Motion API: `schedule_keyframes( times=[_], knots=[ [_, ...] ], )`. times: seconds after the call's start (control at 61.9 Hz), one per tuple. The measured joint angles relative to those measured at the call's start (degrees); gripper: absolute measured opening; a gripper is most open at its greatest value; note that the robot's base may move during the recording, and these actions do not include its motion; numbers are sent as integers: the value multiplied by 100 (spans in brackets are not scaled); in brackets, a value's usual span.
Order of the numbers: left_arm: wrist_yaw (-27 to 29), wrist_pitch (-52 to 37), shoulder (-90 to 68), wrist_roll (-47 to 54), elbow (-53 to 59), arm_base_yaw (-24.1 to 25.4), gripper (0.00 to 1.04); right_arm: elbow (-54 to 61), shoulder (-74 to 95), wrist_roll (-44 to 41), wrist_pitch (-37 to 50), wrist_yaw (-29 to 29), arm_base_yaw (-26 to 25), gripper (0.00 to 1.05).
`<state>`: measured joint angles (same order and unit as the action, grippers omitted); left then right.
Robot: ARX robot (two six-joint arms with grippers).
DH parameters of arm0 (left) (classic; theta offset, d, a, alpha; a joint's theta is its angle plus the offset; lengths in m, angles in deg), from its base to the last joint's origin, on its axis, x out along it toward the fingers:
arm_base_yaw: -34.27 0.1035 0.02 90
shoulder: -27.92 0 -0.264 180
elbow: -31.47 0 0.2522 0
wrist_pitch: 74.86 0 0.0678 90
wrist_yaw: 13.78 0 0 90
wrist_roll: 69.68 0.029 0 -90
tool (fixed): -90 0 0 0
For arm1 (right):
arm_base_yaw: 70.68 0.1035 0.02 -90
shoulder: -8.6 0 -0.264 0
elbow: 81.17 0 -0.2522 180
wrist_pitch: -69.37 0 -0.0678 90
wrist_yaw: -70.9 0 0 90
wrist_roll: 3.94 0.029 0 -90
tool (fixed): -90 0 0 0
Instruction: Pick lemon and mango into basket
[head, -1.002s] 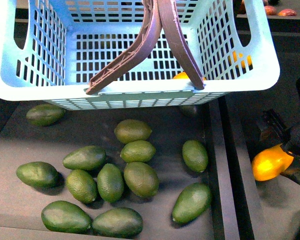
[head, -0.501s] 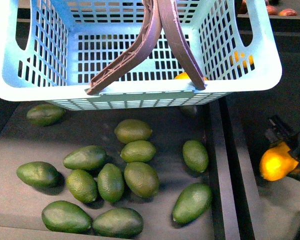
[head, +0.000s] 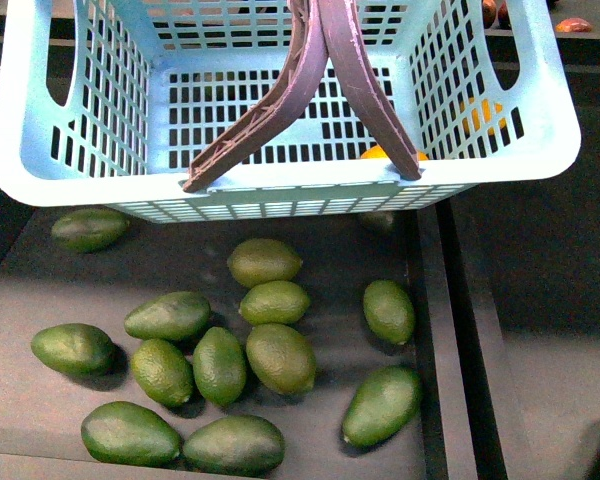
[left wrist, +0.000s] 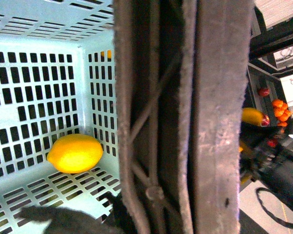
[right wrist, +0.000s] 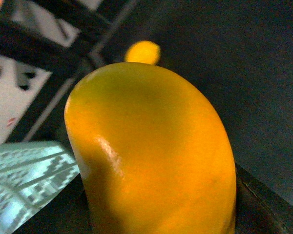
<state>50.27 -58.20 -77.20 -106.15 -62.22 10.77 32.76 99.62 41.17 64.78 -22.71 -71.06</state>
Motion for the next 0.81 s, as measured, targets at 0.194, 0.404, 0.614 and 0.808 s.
schedule_keyframes(
  times=[0.194, 0.404, 0.614, 0.808],
  knots=[
    [22, 0, 0, 2, 0, 2, 14, -138, -308, -184, 328, -372, 992, 62],
    [24, 0, 0, 4, 0, 2, 14, -538, 44, -697, 616, -664, 1991, 62],
    [-2, 0, 0, -2, 0, 2, 14, -848, 575, -741, 616, -658, 2479, 62],
    [35, 0, 0, 4, 0, 9, 14, -1060, 1001, -669, 492, -826, 2520, 77]
  ],
)
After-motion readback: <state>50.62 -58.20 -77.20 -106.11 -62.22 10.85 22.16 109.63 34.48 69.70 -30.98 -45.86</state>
